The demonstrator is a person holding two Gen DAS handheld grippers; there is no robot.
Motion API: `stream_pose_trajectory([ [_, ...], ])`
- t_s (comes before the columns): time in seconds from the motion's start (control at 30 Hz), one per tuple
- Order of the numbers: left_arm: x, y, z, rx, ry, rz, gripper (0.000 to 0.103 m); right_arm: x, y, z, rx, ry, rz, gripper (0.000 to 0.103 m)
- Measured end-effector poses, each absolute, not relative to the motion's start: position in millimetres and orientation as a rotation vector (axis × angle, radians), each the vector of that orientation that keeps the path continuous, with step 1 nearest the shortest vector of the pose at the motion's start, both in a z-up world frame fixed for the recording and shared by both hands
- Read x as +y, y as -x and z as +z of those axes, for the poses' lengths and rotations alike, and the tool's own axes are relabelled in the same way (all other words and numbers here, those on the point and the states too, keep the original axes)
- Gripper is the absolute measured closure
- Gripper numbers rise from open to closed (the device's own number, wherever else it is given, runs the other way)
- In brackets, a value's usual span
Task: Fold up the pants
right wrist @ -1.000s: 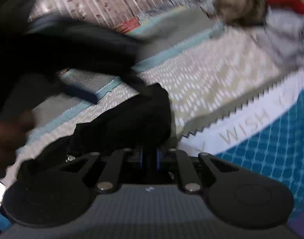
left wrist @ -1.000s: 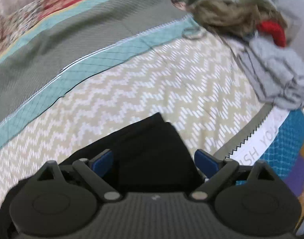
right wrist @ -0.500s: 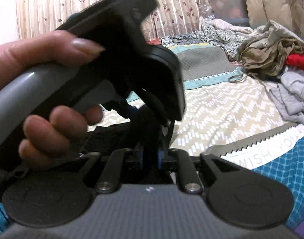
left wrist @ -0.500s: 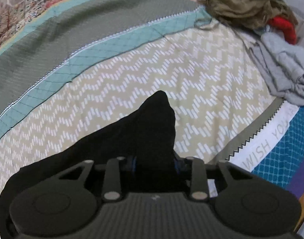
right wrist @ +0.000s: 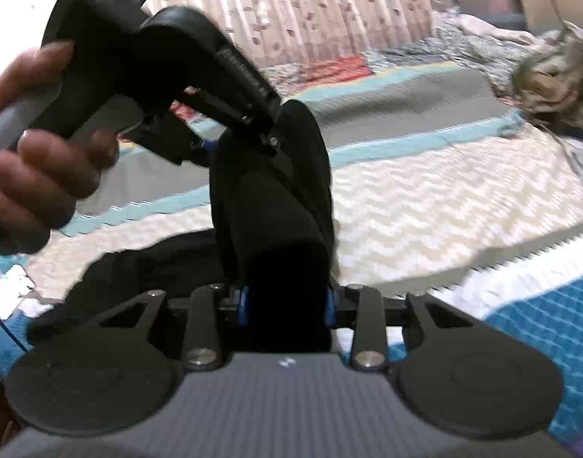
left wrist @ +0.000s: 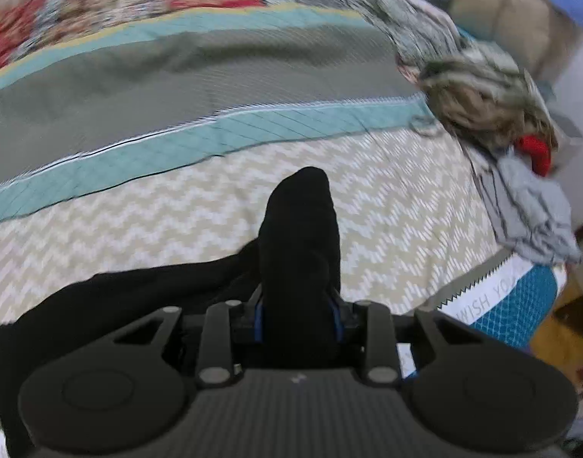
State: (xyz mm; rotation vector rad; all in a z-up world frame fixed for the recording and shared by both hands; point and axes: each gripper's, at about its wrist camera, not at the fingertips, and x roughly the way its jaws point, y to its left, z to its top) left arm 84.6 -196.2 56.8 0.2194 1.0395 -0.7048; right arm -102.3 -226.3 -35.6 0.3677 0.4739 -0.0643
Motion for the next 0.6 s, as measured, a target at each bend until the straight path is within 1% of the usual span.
stream_pose_trajectory([
  [0.03, -183, -87, 62, 1.038, -0.192, -0.7, 0.075, -220, 99, -31, 0.47, -0.355, -0.051, 0.087],
  [0.13, -144, -96, 72, 1.036, -0.117, -0.687, 0.075, -196, 90, -17, 0.467, -0.27, -0.042, 0.09],
  [0.47, -22, -126, 89, 0.995, 0.045, -0.617, 0.076, -109, 60, 11, 0.467, -0.045, 0.165, 0.091],
  [0.6, 23, -135, 86, 0.975, 0.095, -0.588, 0.076, -77, 40, 20, 0.474, 0.049, 0.245, 0.091],
])
